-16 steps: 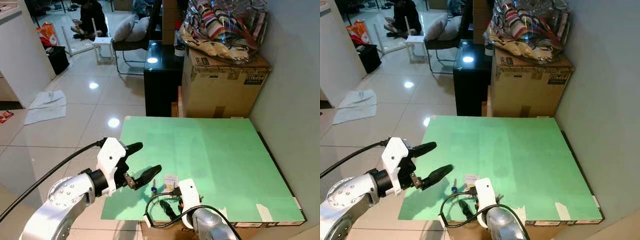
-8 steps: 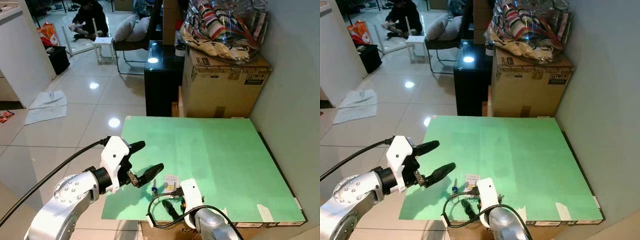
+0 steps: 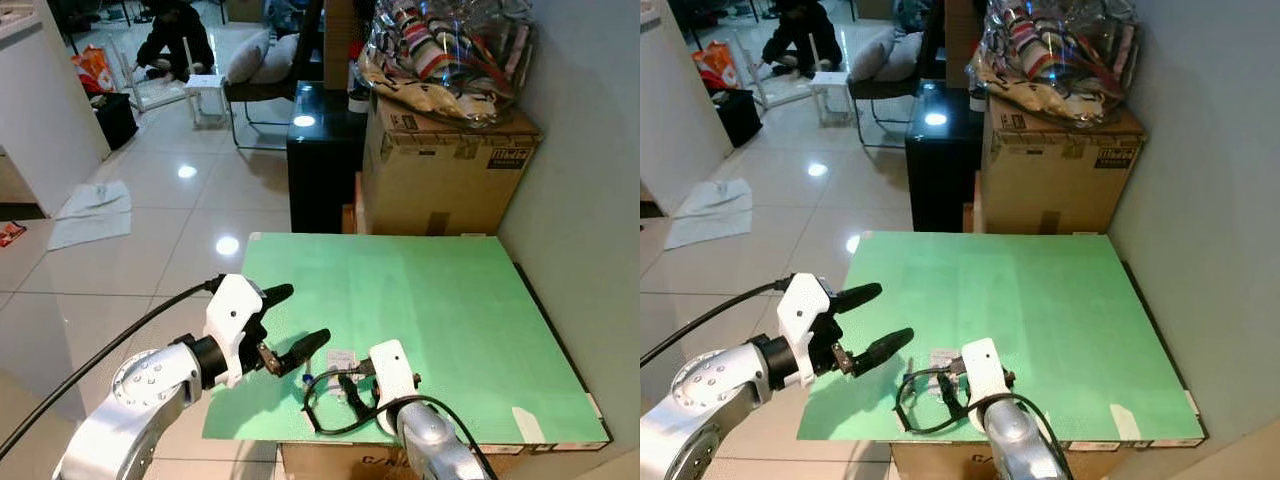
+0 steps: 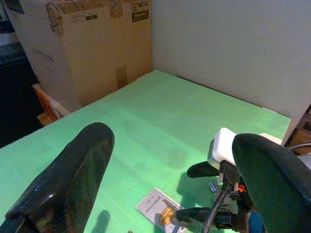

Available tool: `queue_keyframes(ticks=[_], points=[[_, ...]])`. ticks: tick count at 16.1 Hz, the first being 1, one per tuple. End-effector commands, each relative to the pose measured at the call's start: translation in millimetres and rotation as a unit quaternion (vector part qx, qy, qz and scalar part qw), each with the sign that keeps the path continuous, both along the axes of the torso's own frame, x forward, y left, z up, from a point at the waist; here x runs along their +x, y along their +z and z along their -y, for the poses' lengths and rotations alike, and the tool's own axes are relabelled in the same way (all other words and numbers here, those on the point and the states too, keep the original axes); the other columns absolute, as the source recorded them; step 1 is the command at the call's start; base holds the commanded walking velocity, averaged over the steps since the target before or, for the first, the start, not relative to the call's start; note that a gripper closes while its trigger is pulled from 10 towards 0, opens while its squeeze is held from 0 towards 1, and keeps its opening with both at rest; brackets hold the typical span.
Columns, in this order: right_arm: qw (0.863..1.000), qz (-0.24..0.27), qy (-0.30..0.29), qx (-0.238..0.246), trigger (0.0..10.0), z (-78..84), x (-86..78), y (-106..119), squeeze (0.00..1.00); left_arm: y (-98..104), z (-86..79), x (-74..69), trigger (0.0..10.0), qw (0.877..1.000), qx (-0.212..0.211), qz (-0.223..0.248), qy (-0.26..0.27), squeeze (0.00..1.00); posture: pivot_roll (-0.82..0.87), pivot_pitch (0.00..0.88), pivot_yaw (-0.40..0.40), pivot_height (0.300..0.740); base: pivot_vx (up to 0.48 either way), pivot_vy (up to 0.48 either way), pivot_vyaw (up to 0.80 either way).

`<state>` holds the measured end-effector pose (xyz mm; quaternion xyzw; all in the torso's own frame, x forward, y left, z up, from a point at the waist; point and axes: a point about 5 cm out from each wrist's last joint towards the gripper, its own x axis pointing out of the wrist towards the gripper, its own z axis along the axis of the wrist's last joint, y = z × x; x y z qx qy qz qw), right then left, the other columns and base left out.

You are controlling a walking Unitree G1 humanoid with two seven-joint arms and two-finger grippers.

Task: Hang keys on a hook

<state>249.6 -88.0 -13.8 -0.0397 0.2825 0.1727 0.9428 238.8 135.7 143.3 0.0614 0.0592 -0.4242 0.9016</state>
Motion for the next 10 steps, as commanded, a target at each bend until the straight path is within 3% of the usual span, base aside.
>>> queue_keyframes(ticks=[1, 7, 8, 9, 10], points=[[1.0, 0.001, -0.007, 0.012, 10.0, 0.0, -0.9, 0, 1.0, -1, 0.5, 1.1, 10.0, 1.0, 0.005, 0.002, -0.003, 0.0, -0.01, 0.007, 0.013, 0.74, 0.0, 0.0, 0.0], [0.999, -0.02, 0.004, 0.047, 10.0, -8.9, -6.7, -2, 1.0, -1, -0.6, 1.1, 10.0, 1.0, 0.01, 0.002, -0.005, 0.0, 0.0, 0.0, 0.013, 0.74, 0.0, 0.0, 0.0], [1.0, -0.004, 0.01, 0.009, 10.0, -7.4, -3.3, -1, 0.25, -1, -1.4, 2.0, 10.0, 1.0, 0.011, 0.003, -0.004, 0.0, 0.0, 0.0, 0.014, 0.74, 0.0, 0.0, 0.0], [0.999, 0.032, 0.011, -0.007, 10.0, -5.3, 1.8, 5, 0.0, -2, -1.2, 2.7, 10.0, 1.0, 0.011, 0.0, 0.002, 0.0, 0.0, 0.0, 0.013, 0.74, 0.0, 0.0, 0.0], [0.996, 0.088, 0.0, -0.011, 0.0, -1.7, 8.5, 17, 0.0, -3, -0.2, 2.2, 10.0, 1.0, 0.012, -0.002, 0.001, 0.0, 0.0, 0.0, 0.012, 0.74, 0.0, 0.0, 0.0]])
